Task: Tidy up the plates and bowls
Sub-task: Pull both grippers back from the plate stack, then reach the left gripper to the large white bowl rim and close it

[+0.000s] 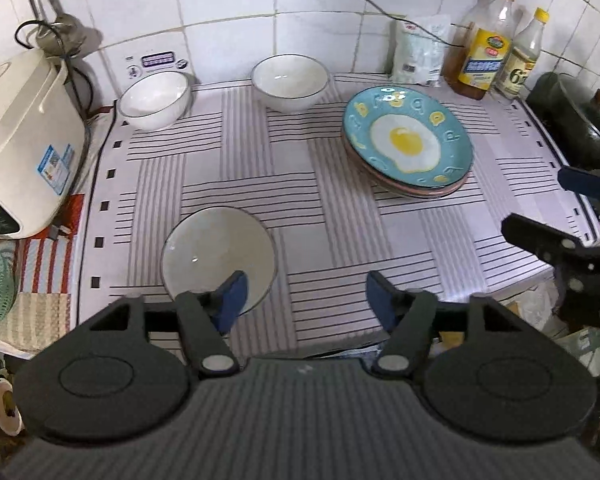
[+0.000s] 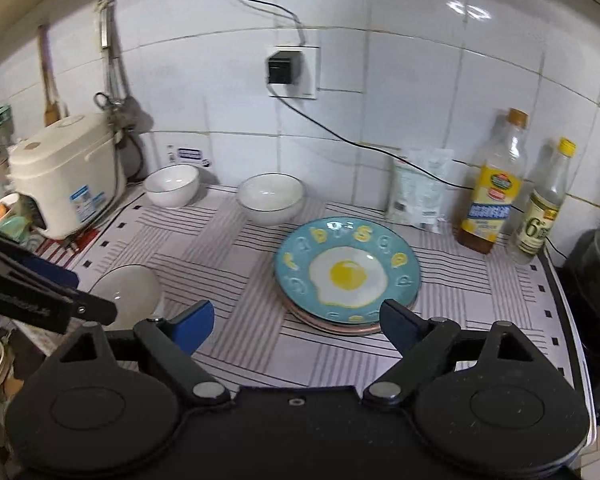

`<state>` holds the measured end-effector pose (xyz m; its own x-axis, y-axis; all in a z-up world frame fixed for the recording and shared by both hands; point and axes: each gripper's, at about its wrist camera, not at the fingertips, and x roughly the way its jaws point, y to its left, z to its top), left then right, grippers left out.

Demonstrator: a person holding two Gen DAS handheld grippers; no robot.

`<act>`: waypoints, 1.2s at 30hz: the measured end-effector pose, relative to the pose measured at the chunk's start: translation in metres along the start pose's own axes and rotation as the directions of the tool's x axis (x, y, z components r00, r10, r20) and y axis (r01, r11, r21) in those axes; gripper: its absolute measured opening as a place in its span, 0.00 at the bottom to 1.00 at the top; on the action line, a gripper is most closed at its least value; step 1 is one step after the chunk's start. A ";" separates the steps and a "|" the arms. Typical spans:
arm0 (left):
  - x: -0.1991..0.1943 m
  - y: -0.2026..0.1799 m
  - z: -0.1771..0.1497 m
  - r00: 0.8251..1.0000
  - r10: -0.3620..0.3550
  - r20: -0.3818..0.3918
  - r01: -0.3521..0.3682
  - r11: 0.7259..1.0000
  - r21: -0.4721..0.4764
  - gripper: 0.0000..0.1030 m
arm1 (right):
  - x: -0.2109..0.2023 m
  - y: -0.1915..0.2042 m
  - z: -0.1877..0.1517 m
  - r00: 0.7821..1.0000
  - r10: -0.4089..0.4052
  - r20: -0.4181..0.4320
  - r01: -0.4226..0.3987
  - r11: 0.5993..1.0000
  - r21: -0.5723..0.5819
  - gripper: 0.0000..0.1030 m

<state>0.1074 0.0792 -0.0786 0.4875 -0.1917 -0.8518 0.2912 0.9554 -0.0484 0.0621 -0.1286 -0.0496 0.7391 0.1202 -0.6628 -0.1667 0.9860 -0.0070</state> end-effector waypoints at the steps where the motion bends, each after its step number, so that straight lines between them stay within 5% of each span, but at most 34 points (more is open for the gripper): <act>1: 0.001 0.002 -0.001 1.000 0.003 0.001 -0.003 1.000 0.000 0.71 | 0.000 0.004 -0.001 1.000 0.011 0.001 -0.011 1.000 -0.006 0.90; 12: 0.035 0.042 -0.007 1.000 0.009 -0.025 -0.010 0.999 -0.040 0.84 | 0.039 0.052 -0.026 0.989 0.139 0.048 -0.133 0.985 -0.110 0.90; 19: 0.049 0.075 -0.010 0.997 0.054 0.061 -0.050 0.997 -0.061 0.88 | 0.076 0.087 -0.048 0.975 0.219 0.045 -0.210 0.966 -0.148 0.90; 27: 0.086 0.115 -0.016 0.998 0.062 -0.014 -0.063 0.988 -0.140 0.88 | 0.113 0.127 -0.062 0.945 0.325 0.020 -0.314 0.926 -0.211 0.90; 31: 0.112 0.126 -0.022 0.997 0.032 -0.067 -0.042 0.988 -0.149 0.81 | 0.140 0.140 -0.069 0.942 0.336 -0.006 -0.329 0.918 -0.221 0.90; 36: 0.136 0.138 -0.023 0.996 0.011 -0.092 -0.032 0.970 -0.241 0.45 | 0.171 0.150 -0.084 0.938 0.346 0.021 -0.333 0.917 -0.220 0.90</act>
<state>0.1955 0.1904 -0.2130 0.4128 -0.1602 -0.8966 0.0686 0.9871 -0.1448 0.1086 0.0299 -0.2267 0.6493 0.4566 -0.6082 -0.5429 0.8383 0.0499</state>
